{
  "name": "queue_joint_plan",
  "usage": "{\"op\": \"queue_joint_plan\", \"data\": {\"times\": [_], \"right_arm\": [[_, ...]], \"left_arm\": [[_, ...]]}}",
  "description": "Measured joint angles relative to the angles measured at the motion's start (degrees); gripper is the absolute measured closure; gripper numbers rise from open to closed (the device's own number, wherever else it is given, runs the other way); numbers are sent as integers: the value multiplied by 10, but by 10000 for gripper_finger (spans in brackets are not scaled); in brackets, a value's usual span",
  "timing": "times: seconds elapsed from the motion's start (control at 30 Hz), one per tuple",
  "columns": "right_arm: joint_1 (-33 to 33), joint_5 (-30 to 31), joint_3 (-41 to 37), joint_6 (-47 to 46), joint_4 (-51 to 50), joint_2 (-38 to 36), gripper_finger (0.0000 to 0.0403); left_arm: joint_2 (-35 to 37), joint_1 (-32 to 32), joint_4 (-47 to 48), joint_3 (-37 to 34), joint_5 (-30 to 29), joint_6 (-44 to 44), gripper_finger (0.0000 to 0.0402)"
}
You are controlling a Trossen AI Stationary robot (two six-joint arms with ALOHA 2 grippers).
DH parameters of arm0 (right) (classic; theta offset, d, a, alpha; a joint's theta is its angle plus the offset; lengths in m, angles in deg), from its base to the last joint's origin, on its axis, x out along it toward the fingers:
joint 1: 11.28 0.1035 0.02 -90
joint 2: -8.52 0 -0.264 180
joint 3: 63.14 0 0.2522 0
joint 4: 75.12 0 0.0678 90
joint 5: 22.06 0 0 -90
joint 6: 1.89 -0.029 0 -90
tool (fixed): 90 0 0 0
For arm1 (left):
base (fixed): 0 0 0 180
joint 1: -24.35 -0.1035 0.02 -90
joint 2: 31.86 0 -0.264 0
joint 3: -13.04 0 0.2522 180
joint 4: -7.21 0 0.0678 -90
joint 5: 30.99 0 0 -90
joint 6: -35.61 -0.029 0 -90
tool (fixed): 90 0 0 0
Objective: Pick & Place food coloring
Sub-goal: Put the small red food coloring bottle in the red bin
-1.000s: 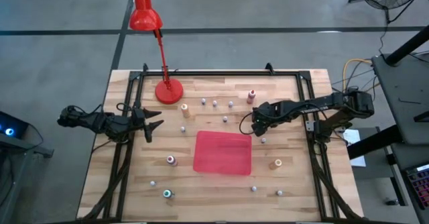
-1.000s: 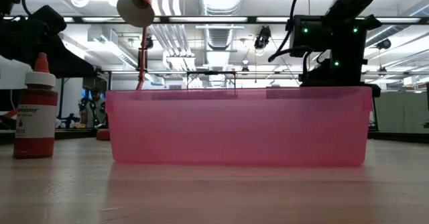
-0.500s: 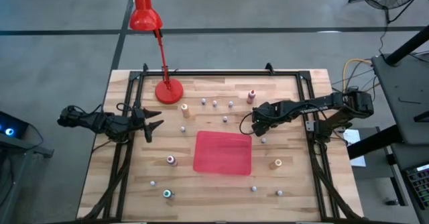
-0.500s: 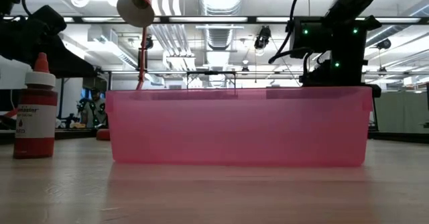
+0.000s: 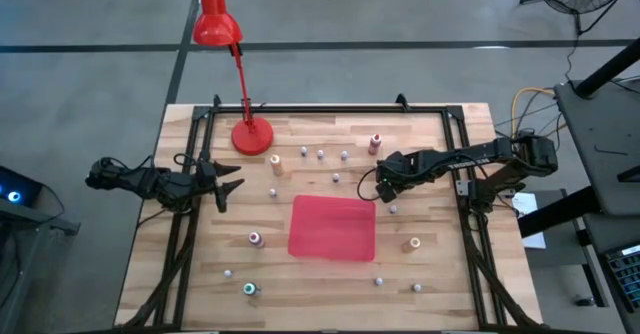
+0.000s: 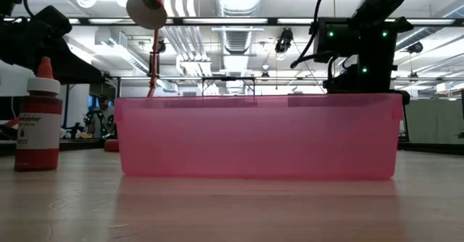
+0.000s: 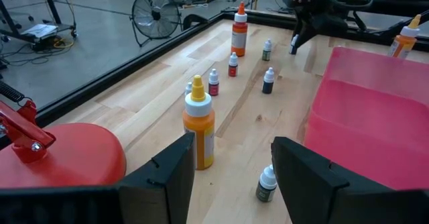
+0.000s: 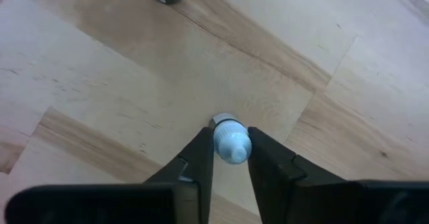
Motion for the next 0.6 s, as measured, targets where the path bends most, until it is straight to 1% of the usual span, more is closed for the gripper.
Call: {"op": "queue_joint_plan", "data": {"times": [0.1, 0.23, 0.33, 0.43, 0.6], "right_arm": [[0, -1, 0, 3, 0, -1, 347], [0, -7, 5, 4, -11, -3, 343], [0, -9, 26, 5, -37, -16, 342], [0, -8, 61, 8, -88, -29, 342], [4, -7, 164, 29, -201, -42, 342]], "left_arm": [[0, 0, 0, 0, 0, 0, 232], [0, 0, 0, 0, 0, 0, 232], [0, 0, 0, 0, 0, 0, 232], [0, 0, 0, 0, 0, 0, 232], [0, 0, 0, 0, 0, 0, 232]]}}
